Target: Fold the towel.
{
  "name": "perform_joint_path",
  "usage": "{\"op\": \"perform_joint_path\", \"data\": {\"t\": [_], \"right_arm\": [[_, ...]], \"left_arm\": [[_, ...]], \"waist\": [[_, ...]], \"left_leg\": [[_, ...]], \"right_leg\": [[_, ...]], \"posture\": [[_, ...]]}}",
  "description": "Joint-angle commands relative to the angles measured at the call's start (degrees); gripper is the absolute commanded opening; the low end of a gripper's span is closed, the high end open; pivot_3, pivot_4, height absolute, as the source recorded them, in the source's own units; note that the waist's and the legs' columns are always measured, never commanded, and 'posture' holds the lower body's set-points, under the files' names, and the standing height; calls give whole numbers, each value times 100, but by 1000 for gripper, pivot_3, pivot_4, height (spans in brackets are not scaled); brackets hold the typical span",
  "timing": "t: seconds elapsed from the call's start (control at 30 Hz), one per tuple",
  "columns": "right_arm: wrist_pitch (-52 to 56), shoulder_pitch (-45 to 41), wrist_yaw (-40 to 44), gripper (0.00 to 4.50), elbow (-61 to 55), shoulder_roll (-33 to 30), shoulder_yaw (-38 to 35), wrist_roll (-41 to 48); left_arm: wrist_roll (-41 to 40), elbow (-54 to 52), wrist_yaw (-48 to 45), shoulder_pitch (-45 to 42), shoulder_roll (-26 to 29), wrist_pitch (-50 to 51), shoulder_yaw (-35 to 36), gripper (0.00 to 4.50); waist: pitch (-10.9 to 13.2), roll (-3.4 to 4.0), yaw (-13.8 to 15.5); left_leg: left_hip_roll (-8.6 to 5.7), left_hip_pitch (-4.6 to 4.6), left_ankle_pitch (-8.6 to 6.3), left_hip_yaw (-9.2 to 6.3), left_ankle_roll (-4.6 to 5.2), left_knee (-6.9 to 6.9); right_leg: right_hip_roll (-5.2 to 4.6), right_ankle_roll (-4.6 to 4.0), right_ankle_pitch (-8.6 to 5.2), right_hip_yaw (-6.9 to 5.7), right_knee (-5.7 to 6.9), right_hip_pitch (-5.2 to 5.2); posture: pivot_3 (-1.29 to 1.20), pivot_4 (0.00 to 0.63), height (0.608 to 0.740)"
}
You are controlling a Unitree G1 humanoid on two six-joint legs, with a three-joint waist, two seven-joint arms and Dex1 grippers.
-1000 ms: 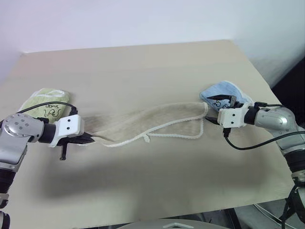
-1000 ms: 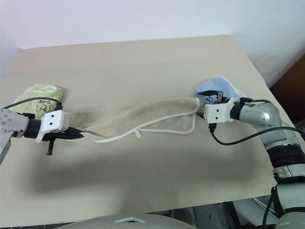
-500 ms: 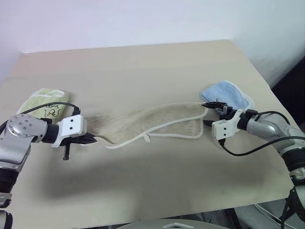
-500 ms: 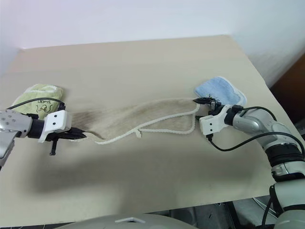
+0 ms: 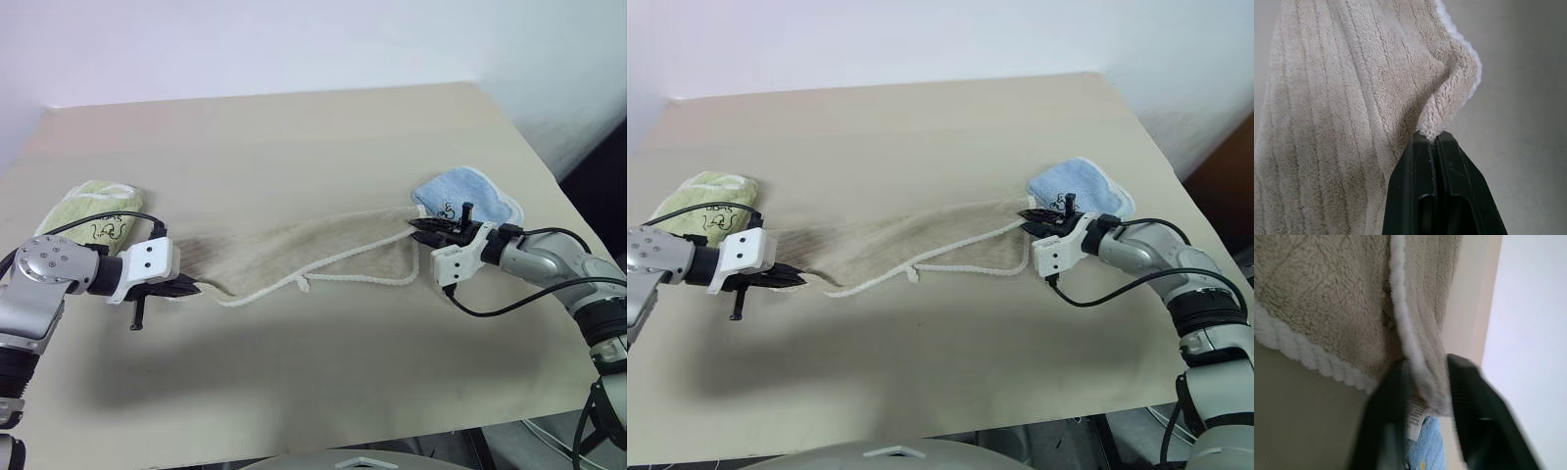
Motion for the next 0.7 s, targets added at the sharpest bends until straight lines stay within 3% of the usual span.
{"op": "perform_joint_path", "data": {"t": [0.03,0.33,0.5,0.7], "right_arm": [[-88,-146,-122,23,31,-60,-48,27],[28,-263,-218,23,101,-28,-200,216],[455,-553,205,23,88,80,-450,1110],[1003,-1426,695,23,467,122,-726,1845]], "left_arm": [[-36,-134,29,-5,48,-2,125,0],[-405,-124,324,-168,-192,280,423,0],[-729,265,948,-926,-568,650,883,0],[-549,1525,2130,-2593,-1008,463,1250,0]], "waist": [[0,0,0],[0,0,-2],[0,-1,6],[0,-1,6]], "left_leg": [[0,0,0,0,0,0],[0,0,0,0,0,0],[0,2,1,-2,0,9],[-1,16,1,-3,-1,11]], "right_leg": [[0,0,0,0,0,0],[0,0,0,1,0,0],[0,1,1,0,7,5],[1,1,2,-3,2,22]], "posture": [[0,150,731],[0,150,731],[0,150,731],[0,150,731]]}}
